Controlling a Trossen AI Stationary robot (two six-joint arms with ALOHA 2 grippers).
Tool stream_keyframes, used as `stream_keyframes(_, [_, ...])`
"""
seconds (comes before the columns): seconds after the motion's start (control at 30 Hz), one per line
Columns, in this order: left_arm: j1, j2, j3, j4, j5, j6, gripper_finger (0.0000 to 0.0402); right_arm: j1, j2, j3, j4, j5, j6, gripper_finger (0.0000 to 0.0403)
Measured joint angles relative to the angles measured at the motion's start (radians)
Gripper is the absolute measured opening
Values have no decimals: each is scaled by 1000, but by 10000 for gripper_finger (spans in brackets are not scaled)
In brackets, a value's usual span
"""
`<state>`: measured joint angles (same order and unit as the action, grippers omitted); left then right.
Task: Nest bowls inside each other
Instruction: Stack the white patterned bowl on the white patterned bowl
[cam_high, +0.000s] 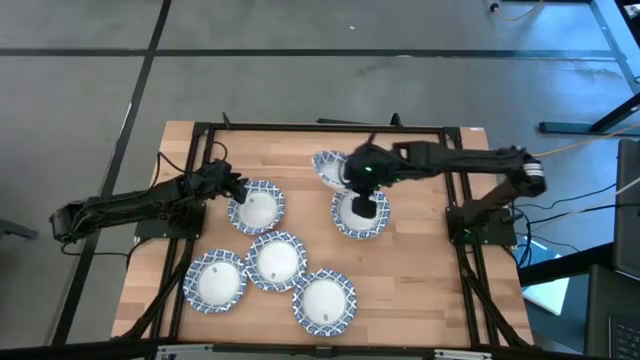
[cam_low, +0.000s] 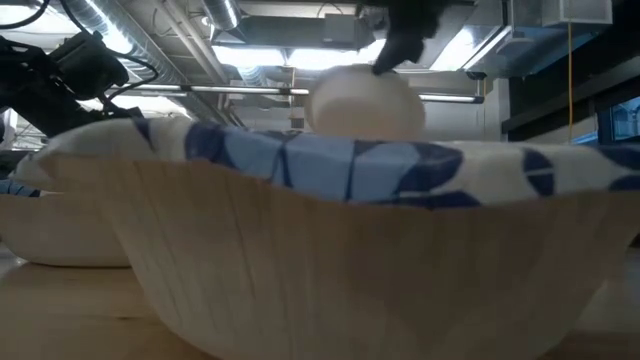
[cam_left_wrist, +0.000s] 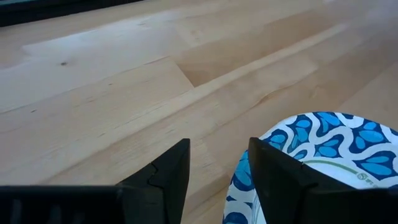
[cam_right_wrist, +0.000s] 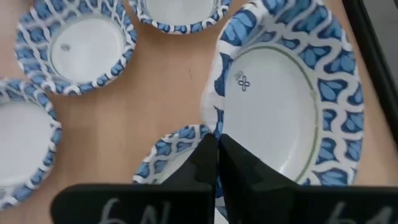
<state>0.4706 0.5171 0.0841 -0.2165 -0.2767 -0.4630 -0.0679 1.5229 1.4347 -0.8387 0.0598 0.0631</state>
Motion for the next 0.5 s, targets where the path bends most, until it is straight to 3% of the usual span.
stream_keyframes(0.2, [0,0,0,0,-3,2,157,47,-163,-234,142,65,133,12])
stream_keyframes(0.5, [0,0,0,0,-5,2,157,157,-211,-311,135,105,287,12])
